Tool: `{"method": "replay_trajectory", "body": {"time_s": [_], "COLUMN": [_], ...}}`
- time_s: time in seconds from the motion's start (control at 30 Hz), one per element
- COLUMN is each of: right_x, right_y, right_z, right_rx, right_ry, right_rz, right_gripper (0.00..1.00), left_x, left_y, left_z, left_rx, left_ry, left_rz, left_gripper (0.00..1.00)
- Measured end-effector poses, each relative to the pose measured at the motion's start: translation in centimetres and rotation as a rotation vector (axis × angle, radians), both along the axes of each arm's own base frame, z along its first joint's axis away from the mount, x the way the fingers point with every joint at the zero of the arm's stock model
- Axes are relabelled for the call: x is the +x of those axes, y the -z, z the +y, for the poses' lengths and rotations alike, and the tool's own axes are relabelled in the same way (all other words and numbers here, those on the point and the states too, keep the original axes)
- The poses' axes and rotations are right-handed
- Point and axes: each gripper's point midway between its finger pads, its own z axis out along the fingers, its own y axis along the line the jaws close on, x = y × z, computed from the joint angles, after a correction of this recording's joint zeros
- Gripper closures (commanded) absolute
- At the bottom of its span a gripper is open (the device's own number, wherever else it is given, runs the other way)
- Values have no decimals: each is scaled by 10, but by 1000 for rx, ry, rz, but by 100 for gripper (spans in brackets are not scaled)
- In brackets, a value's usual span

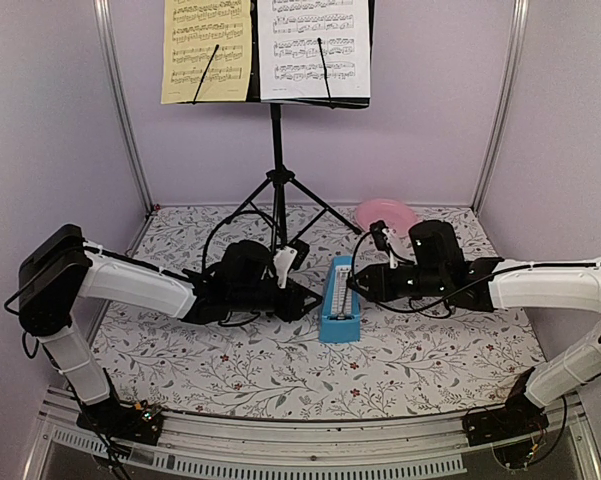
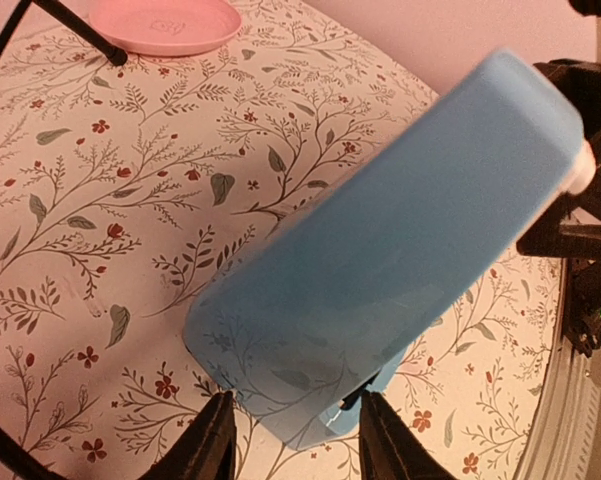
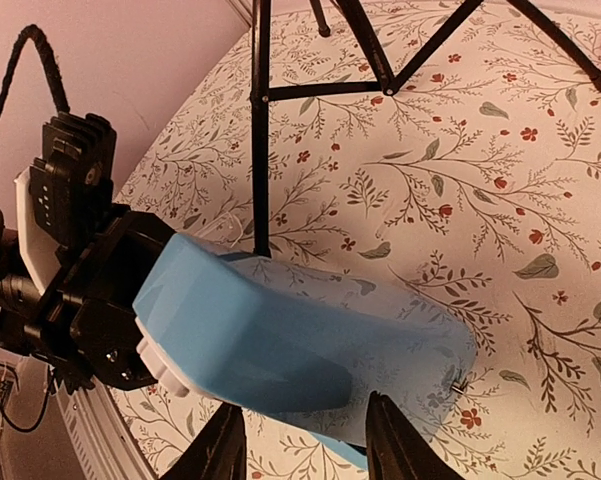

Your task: Set up the instrument practice props

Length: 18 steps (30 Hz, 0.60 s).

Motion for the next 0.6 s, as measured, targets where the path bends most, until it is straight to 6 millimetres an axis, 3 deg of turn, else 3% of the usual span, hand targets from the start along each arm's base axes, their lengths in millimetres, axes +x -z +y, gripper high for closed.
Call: {"method": "replay_trajectory", "body": {"time_s": [0.2,0.37,0.6], "right_x": [-5,-11,-26], "right_y": [4,10,4], "right_z": [-10,-15,-22], "right_rx": [-12,-15,28], "right_ry": [20,22,-9], "right_rz": [0,11,-9], "right_gripper": [63,43,21], "left_x": [0,0,0], "left_y": [0,0,0], "left_z": [0,0,0], "left_rx": [-1,-1,-1], "left_ry": [0,0,0], "left_rz": [0,0,0], "left_gripper": [56,55,54]}}
